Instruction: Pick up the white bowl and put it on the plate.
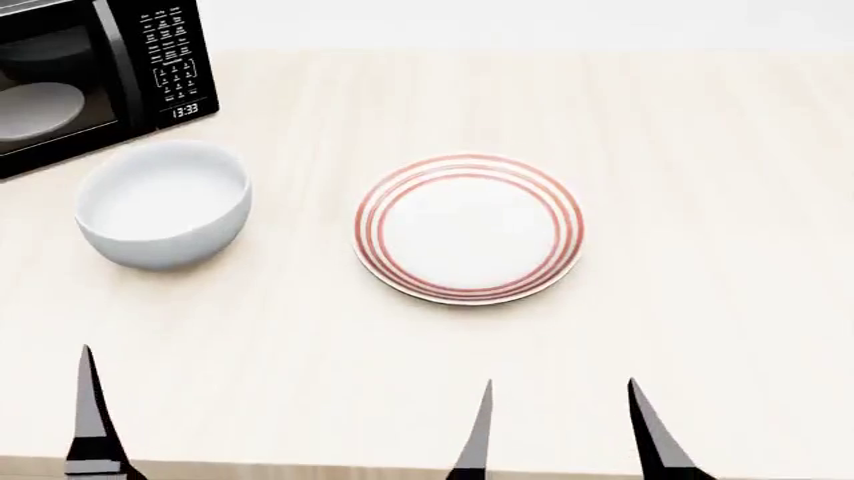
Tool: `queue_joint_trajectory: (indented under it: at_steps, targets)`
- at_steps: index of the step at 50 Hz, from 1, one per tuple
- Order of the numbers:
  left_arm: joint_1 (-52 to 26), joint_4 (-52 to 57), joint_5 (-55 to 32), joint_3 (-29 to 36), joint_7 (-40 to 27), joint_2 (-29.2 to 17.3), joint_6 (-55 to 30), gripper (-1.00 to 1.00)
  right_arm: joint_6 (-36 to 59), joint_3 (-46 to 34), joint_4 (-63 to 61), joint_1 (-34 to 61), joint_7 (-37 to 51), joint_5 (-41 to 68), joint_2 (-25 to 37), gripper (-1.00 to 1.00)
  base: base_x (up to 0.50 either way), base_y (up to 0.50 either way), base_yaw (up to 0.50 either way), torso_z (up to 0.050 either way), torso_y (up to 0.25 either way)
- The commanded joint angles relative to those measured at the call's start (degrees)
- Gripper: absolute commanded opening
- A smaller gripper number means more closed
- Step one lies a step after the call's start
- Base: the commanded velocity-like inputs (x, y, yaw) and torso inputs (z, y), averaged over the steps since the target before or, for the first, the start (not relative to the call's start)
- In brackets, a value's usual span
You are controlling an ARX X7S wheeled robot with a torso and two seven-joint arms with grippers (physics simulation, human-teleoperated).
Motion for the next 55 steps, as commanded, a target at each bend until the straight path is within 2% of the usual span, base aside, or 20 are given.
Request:
queue_joint_trajectory:
  at_steps: [1, 39, 42, 51, 55]
  targets:
    - [0.44, 5.43, -0.56, -1.74, 0.50, 0.48, -2.66, 1.00, 0.39, 0.24, -5.03, -0.97, -0.42, -1.26, 0.10, 1.00, 0.50, 0.00, 0.00, 0.000, 0.000]
    - [1.13, 3.37, 0.94, -0.37, -2.56, -1.74, 0.03, 1.00, -1.08, -1.15, -3.80, -0.81, 1.84, 0.35, 1.82, 1.00, 0.50, 0.00, 0.00, 0.000, 0.000]
    - [1.15, 3.58, 1.03, -0.30, -2.74, -1.87, -0.34, 1.00, -1.66, -1.70, -3.55, -0.68, 2.25, -0.63, 2.00, 1.00, 0.00, 0.00, 0.00, 0.000, 0.005]
    - [1.21, 9.89, 1.58, -1.60, -3.43, -2.46, -7.29, 1.00, -2.30, -2.31, -3.06, -0.70, 2.72, -0.96, 2.47, 1.00, 0.00, 0.00, 0.00, 0.000, 0.000]
    - [0.77, 16.32, 2.33, -3.00, -3.29, -3.14, -15.00, 1.00, -2.52, -2.45, -2.60, -0.67, 2.92, -0.91, 2.62, 1.00, 0.00, 0.00, 0.00, 0.000, 0.000]
